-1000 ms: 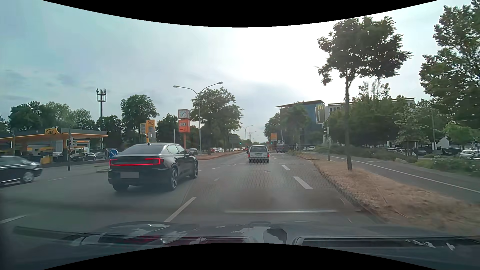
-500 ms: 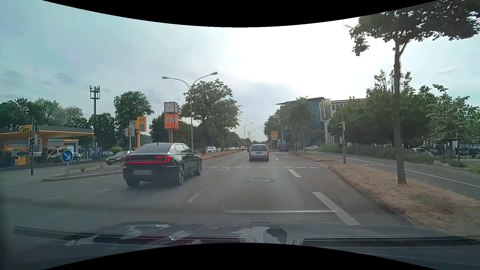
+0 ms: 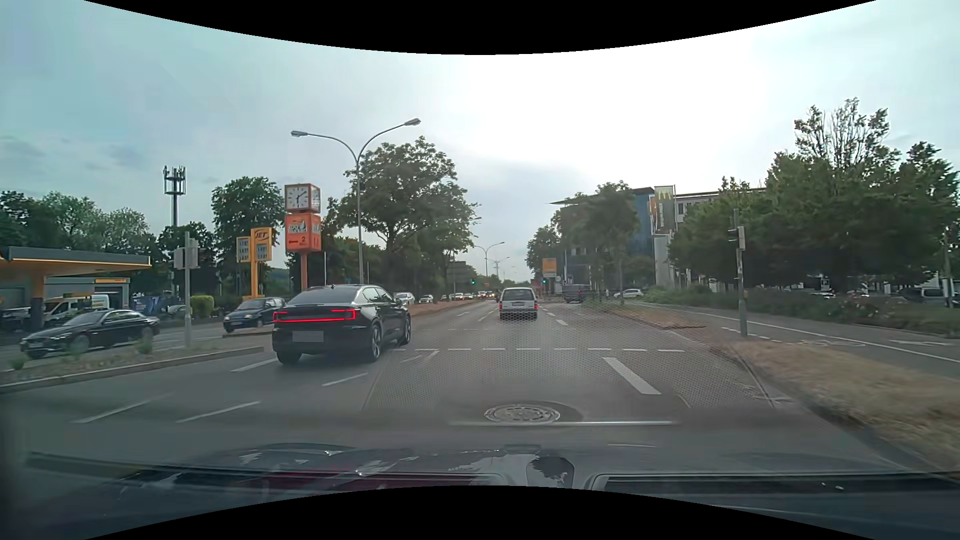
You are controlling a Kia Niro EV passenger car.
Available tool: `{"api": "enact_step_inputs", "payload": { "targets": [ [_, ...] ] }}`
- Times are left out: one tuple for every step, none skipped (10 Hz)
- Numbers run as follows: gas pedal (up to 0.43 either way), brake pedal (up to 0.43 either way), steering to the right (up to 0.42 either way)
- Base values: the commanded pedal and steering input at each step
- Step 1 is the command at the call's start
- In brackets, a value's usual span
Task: Follow the waypoints while adhering to traffic rules and regulations
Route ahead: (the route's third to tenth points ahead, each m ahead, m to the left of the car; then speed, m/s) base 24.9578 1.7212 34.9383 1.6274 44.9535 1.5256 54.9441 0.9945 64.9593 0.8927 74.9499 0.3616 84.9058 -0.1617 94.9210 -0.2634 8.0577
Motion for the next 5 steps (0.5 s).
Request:
{"api": "enact_step_inputs", "payload": {
  "targets": [
    [0.110, 0.000, 0.003],
    [0.110, 0.000, 0.005],
    [0.110, 0.000, 0.005],
    [0.110, 0.000, 0.006],
    [0.110, 0.000, 0.006]
  ]
}}
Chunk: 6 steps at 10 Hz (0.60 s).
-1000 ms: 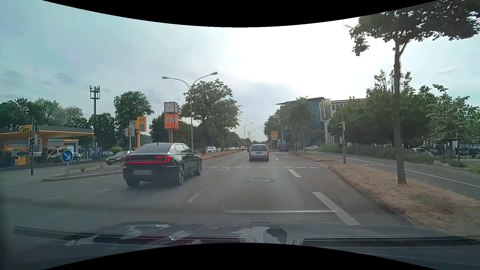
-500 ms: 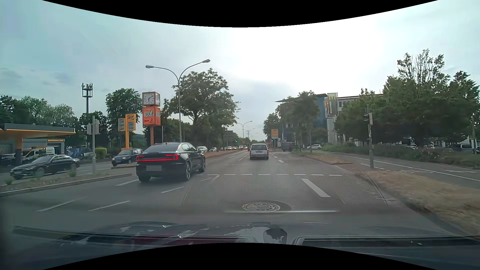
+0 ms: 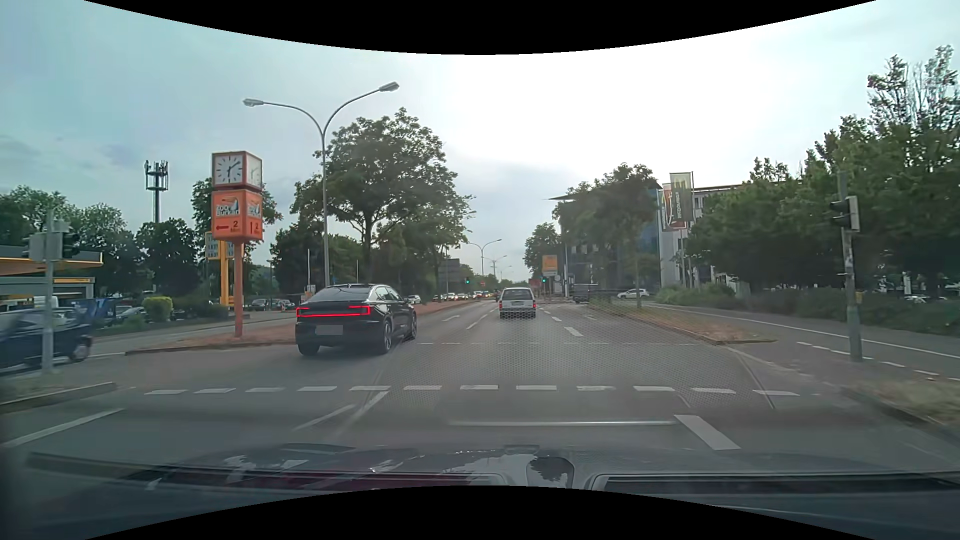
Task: Follow the waypoints while adhering to traffic rules and regulations
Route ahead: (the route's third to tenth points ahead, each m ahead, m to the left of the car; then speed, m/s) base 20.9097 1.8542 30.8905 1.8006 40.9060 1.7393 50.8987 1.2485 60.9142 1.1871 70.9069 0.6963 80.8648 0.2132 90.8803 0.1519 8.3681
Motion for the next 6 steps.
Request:
{"api": "enact_step_inputs", "payload": {
  "targets": [
    [0.110, 0.000, 0.006],
    [0.110, 0.000, 0.006],
    [0.110, 0.000, 0.007],
    [0.110, 0.000, 0.006],
    [0.110, 0.000, 0.006],
    [0.110, 0.000, 0.007]
  ]
}}
